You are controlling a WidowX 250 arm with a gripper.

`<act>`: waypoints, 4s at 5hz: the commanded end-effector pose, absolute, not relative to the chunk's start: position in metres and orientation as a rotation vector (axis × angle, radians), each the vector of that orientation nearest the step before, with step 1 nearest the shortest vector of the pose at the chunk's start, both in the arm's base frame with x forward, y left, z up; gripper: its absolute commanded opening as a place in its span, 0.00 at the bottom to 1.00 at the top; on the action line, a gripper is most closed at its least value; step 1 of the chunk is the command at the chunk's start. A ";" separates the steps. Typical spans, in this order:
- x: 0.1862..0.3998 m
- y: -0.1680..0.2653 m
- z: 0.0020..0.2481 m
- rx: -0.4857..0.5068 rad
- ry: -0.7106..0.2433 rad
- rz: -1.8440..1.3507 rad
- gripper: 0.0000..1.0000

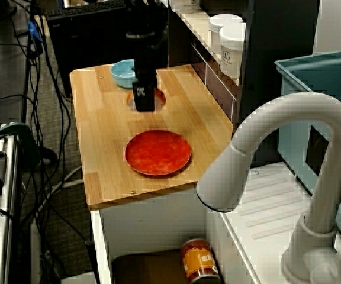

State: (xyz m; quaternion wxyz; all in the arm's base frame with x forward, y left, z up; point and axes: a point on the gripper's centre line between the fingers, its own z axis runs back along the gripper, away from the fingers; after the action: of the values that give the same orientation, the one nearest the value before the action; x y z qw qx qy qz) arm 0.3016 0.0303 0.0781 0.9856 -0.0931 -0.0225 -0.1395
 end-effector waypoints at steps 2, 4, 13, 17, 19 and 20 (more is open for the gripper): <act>0.300 0.093 0.087 -0.137 -0.203 -0.266 0.00; 0.298 0.077 0.075 -0.100 -0.185 -0.322 0.00; 0.288 0.072 0.073 -0.129 -0.106 -0.365 1.00; 0.281 0.053 0.069 -0.146 -0.112 -0.420 1.00; 0.289 0.051 0.052 -0.113 -0.087 -0.402 1.00; 0.293 0.056 0.057 -0.121 -0.092 -0.392 1.00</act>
State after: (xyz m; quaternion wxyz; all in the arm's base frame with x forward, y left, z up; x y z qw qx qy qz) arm 0.2806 0.0513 0.0454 0.9783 -0.0716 -0.0273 -0.1926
